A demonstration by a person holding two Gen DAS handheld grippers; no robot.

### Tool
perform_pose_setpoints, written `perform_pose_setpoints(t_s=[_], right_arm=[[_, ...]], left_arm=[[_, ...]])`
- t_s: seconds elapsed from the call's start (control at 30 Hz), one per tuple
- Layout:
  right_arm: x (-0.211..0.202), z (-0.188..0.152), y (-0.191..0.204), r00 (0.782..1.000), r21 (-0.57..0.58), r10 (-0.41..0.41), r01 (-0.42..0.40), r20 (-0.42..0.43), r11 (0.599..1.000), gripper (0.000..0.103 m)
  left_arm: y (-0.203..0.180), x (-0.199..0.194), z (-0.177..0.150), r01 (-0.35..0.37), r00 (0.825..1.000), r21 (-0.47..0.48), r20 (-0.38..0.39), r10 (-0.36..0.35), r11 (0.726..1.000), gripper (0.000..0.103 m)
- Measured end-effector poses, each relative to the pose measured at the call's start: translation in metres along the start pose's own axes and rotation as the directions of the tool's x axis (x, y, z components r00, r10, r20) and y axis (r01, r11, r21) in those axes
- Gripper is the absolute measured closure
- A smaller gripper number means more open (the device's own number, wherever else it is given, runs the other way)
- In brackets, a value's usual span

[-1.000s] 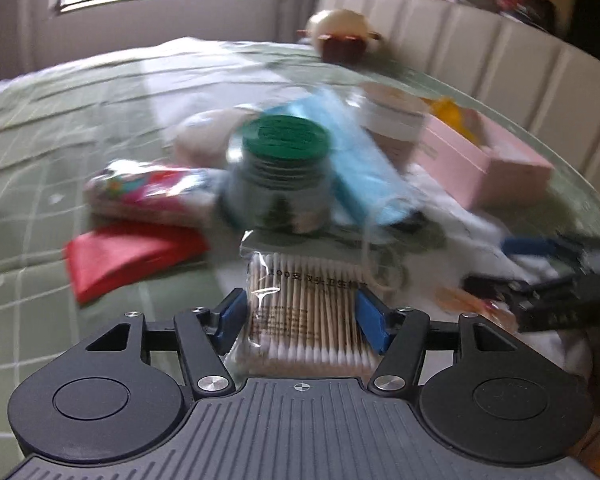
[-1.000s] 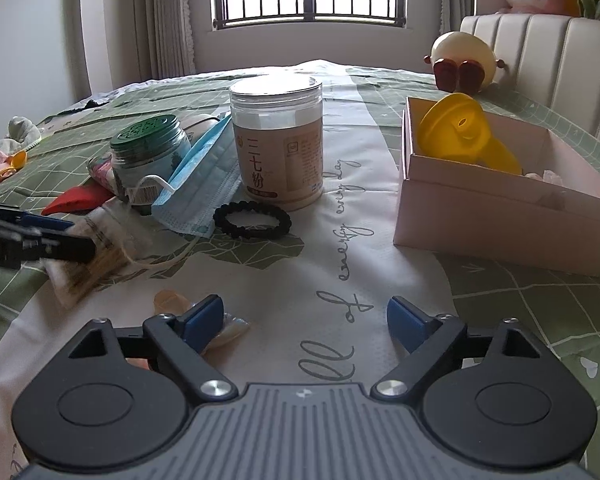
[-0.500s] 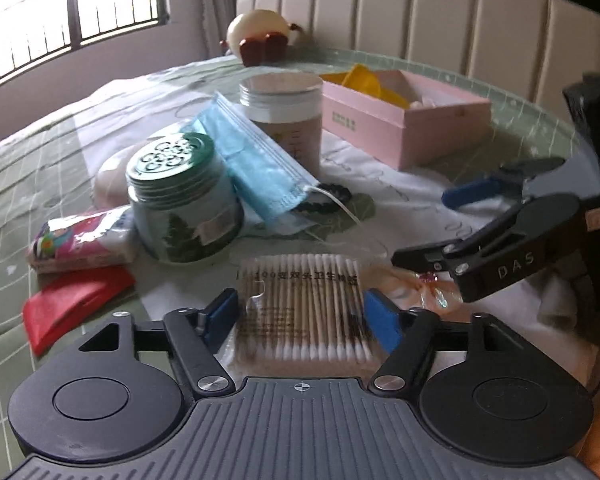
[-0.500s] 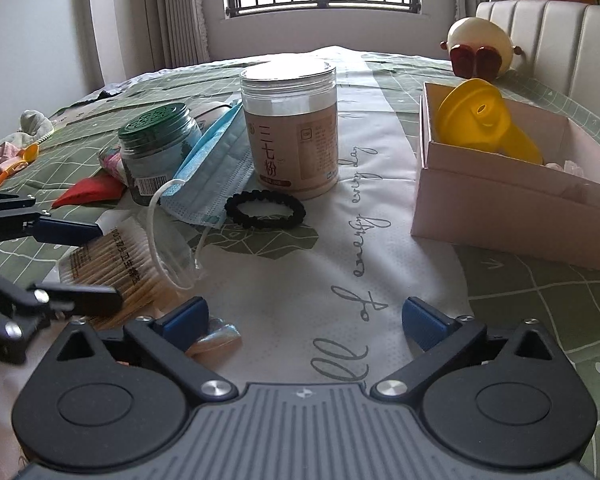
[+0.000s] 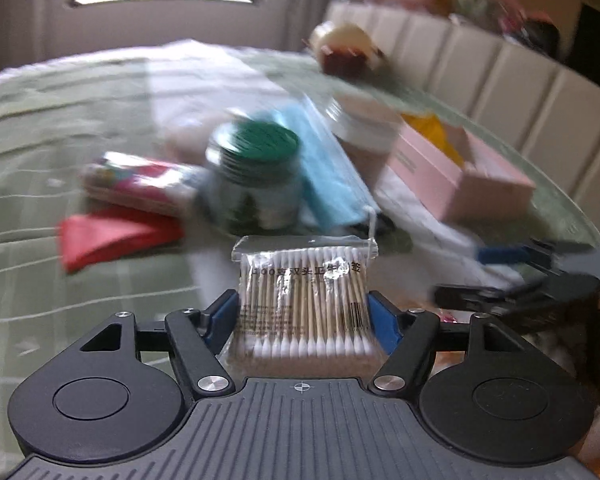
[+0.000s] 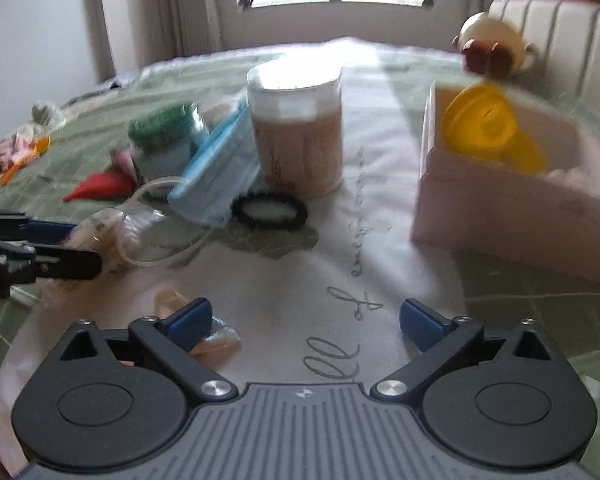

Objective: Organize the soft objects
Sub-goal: 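Lift the cotton swab bag with the left gripper, then carry the swab bag toward the pink box while the right gripper grasps the peach ribbon bow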

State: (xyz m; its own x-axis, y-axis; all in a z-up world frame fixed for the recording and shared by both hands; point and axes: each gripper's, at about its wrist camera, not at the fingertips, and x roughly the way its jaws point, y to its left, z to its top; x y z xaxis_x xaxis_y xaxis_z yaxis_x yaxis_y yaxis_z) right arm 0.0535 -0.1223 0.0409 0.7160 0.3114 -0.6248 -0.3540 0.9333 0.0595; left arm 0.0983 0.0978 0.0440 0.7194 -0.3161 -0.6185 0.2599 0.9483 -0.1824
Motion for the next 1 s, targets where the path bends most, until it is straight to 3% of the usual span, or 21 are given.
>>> perform_pose_setpoints(t_s=[0.1, 0.23, 0.4, 0.53, 0.67, 0.73, 0.93, 1.0], right_arm=[[-0.022, -0.008, 0.022, 0.996, -0.081, 0.081, -0.079, 0.023, 0.994, 0.003], [-0.012, -0.017, 0.051, 0.999, -0.166, 0.026, -0.034, -0.048, 0.985, 0.008], [-0.008, -0.014, 0.048, 0.998, -0.065, 0.041, -0.044, -0.043, 0.997, 0.022], [-0.016, -0.008, 0.04, 0.997, 0.05, 0.074, -0.073, -0.02, 0.996, 0.025], [-0.018, 0.0, 0.03, 0.996, 0.164, 0.086, -0.079, -0.035, 0.983, 0.05], [-0.014, 0.001, 0.027, 0.992, 0.206, 0.106, -0.091, -0.066, 0.974, 0.055], [0.002, -0.002, 0.034, 0.989, 0.217, 0.101, -0.077, -0.104, 0.973, 0.06], [0.003, 0.0, 0.039, 0.992, 0.179, 0.077, -0.057, -0.104, 0.982, 0.074]], left_arm=[[0.004, -0.017, -0.002, -0.07, 0.997, -0.022, 0.017, 0.07, 0.997, 0.029], [0.002, -0.022, -0.006, -0.071, 0.997, -0.017, -0.018, 0.071, 0.997, 0.029], [0.0, -0.023, -0.014, -0.041, 0.998, -0.035, -0.045, 0.039, 0.999, 0.029], [-0.001, -0.025, -0.018, -0.038, 0.998, -0.053, -0.043, 0.036, 0.998, 0.029], [0.001, -0.027, -0.02, -0.054, 0.998, -0.072, -0.041, 0.051, 0.996, 0.029], [0.002, -0.027, -0.02, -0.061, 0.997, -0.077, -0.043, 0.057, 0.995, 0.029], [-0.004, -0.028, -0.022, -0.058, 0.998, -0.053, -0.039, 0.056, 0.997, 0.029], [-0.006, -0.029, -0.023, -0.056, 0.998, -0.043, -0.043, 0.054, 0.998, 0.029]])
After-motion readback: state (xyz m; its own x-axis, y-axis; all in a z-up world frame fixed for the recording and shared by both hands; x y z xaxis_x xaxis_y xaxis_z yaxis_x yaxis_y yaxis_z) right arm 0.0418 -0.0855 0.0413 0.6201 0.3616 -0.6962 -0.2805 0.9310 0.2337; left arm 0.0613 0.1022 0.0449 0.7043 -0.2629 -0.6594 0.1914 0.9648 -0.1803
